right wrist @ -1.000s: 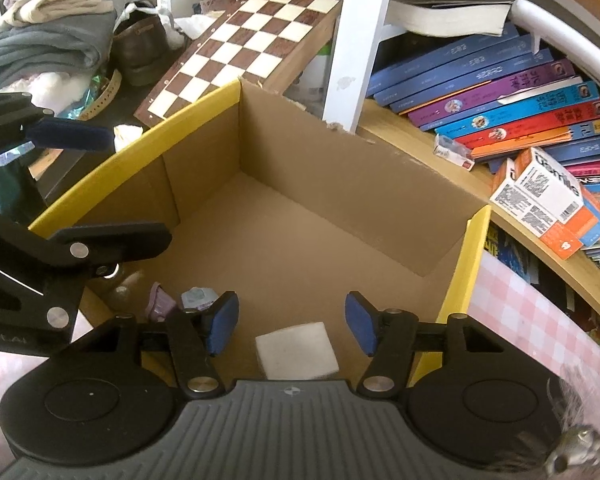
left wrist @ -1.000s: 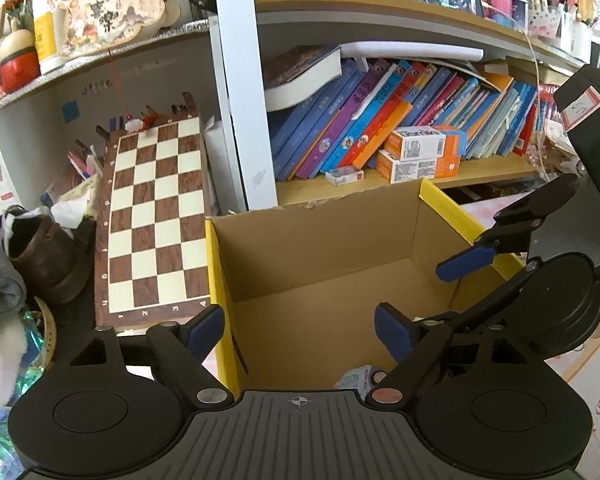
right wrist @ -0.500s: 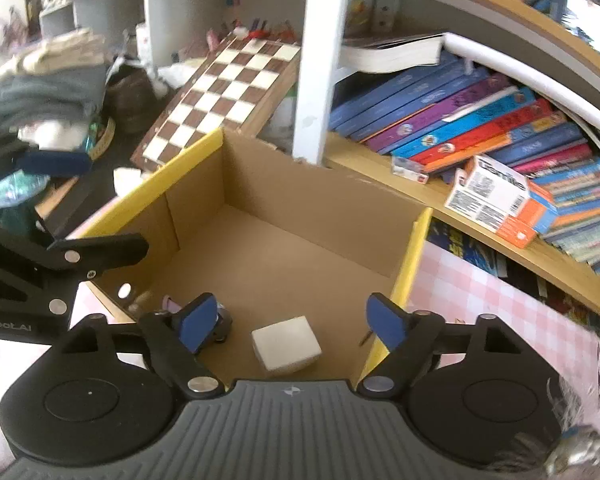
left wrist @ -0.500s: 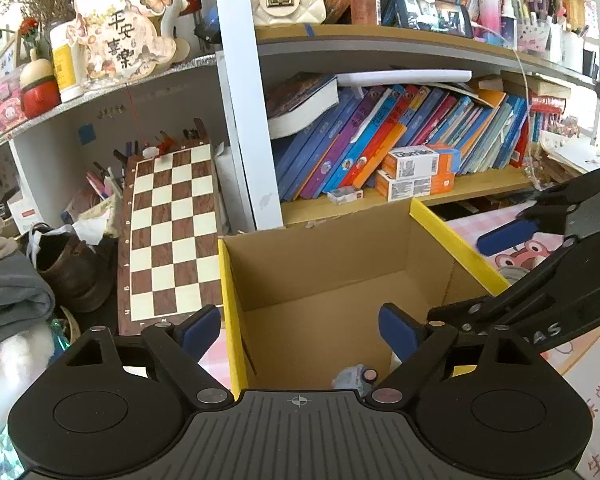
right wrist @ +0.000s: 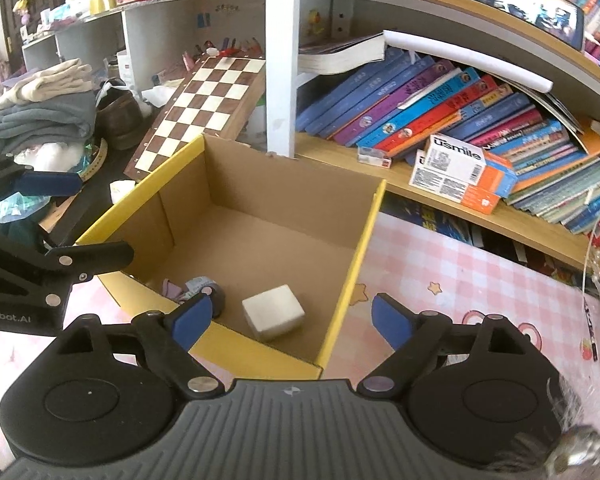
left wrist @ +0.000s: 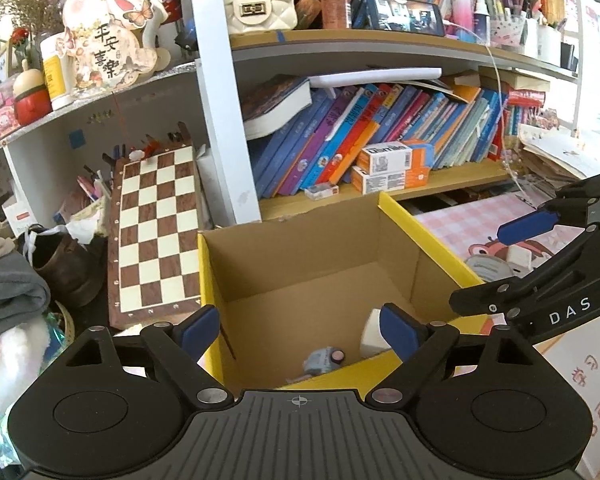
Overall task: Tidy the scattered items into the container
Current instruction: 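Move both tools from the box toward the tape roll and white charger, then lower the right tool onto the white plug charger and close on it, then close the left tool on the clear tape roll rim while the right tool holds the charger, then lift the tape roll with the left tool while the right tool lifts the charger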
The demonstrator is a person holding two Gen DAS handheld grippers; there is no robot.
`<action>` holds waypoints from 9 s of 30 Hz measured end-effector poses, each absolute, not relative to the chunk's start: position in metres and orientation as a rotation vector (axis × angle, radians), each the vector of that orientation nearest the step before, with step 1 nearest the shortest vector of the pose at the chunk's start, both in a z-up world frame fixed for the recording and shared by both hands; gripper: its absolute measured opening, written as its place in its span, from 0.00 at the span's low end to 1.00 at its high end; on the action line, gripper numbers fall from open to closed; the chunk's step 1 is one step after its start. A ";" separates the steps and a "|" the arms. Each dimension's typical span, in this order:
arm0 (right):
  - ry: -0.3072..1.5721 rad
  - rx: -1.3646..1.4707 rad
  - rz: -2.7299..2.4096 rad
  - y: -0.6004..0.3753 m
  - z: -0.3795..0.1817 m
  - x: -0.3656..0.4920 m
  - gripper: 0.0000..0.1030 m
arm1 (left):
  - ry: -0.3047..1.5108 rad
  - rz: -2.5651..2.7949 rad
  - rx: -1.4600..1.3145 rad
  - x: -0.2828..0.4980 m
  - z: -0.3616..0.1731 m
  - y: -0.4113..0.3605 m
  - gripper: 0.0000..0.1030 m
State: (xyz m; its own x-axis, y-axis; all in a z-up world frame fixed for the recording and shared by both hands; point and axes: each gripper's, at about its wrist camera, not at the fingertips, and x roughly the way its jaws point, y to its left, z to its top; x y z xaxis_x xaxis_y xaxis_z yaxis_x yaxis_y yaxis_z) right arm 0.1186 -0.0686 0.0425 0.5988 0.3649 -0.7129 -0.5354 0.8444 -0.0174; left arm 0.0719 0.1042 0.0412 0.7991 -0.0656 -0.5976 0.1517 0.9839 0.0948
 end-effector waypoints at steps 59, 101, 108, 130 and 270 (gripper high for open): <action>0.826 -0.159 0.416 -0.242 0.007 0.115 1.00 | 0.743 -0.150 0.142 0.075 0.028 -0.039 0.98; 0.864 -0.121 0.380 -0.314 -0.049 0.179 0.84 | 0.835 -0.306 0.294 0.128 -0.016 -0.149 0.98; 0.872 -0.141 0.410 -0.306 -0.062 0.200 0.75 | 0.864 -0.295 0.302 0.140 -0.024 -0.153 0.98; 0.889 -0.189 0.475 -0.293 -0.086 0.240 0.68 | 0.890 -0.327 0.335 0.161 -0.044 -0.169 0.98; 0.690 -0.246 0.484 -0.114 0.048 0.074 0.49 | 0.531 -0.390 0.117 0.049 0.057 0.063 0.05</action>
